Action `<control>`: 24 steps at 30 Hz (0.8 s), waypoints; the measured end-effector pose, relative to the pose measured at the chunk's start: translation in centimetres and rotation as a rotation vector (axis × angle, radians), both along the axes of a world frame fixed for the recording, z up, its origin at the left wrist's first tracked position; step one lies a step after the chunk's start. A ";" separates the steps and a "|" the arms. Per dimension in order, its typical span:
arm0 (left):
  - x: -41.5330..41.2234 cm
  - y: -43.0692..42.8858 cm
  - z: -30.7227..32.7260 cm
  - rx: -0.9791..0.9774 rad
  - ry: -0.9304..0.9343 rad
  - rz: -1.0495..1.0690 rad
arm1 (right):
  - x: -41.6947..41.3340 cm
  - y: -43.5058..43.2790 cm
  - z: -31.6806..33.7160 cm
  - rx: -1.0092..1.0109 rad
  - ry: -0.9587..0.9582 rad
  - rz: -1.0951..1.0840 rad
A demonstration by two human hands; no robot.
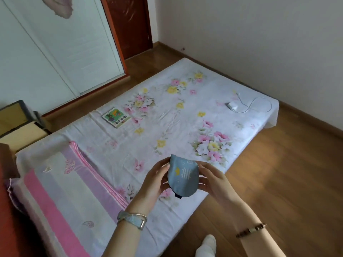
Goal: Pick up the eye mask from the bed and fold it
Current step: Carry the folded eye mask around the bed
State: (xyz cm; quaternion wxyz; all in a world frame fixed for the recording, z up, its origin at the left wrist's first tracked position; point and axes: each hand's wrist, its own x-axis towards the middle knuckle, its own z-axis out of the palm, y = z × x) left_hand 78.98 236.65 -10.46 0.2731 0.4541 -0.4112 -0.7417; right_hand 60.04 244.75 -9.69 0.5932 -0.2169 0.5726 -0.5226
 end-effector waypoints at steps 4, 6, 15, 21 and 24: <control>-8.3 0.0 0.6 -0.009 -0.021 -0.103 | -7.5 1.4 -0.3 0.002 0.007 -0.104; -12.3 0.1 0.7 -0.016 -0.024 -0.155 | -11.0 2.1 -0.4 0.011 0.003 -0.151; -27.5 0.5 0.1 0.003 -0.006 -0.357 | -23.8 6.1 -0.1 0.007 0.019 -0.360; -36.6 -0.4 -0.9 0.020 -0.022 -0.479 | -30.7 7.4 -0.4 0.014 0.016 -0.511; -41.4 -1.4 -1.3 0.028 -0.025 -0.536 | -34.6 7.1 -0.8 0.013 0.026 -0.562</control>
